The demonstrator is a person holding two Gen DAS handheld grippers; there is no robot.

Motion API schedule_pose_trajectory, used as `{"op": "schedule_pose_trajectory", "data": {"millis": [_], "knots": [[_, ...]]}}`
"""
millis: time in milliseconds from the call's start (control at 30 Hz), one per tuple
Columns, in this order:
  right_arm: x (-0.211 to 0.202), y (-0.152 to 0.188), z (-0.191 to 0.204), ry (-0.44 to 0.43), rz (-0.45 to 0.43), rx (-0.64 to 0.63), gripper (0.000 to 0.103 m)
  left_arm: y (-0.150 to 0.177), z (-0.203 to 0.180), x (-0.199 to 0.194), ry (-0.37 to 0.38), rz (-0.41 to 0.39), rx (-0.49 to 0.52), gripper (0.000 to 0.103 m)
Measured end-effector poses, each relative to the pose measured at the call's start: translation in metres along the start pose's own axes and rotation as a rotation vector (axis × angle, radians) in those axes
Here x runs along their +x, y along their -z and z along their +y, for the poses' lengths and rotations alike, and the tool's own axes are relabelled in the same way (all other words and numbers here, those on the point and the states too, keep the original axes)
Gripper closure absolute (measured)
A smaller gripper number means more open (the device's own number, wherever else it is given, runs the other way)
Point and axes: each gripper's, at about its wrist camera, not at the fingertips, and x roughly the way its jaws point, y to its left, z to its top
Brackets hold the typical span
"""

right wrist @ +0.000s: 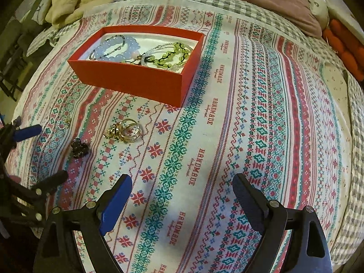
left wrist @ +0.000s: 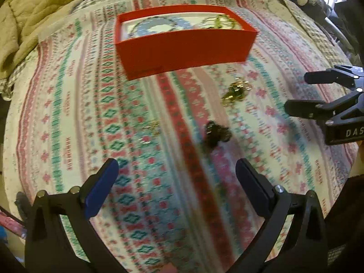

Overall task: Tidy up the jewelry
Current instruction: 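Withdraw both tools and move toward the rings and earrings, then grasp the black ring with the left gripper while the right gripper grasps the gold ring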

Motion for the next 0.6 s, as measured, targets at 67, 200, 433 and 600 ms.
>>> {"op": "schedule_pose_trajectory", "data": {"millis": [67,200,433,600], "knots": [[0.001,-0.001,-0.001,0.002,0.0,0.006,0.012,-0.003,-0.005,0.002,0.019,-0.01,0.007,0.004],[0.006,-0.002,-0.001,0.011,0.008,0.011,0.012,-0.007,-0.013,0.008,0.075,-0.014,0.0,0.021],[0.014,-0.003,0.006,0.012,0.019,-0.007,0.012,-0.013,-0.016,0.012,0.103,-0.047,-0.001,0.048],[0.019,-0.007,0.012,0.01,0.022,-0.022,0.012,-0.015,-0.013,0.009,0.116,-0.069,-0.005,0.074]]}}
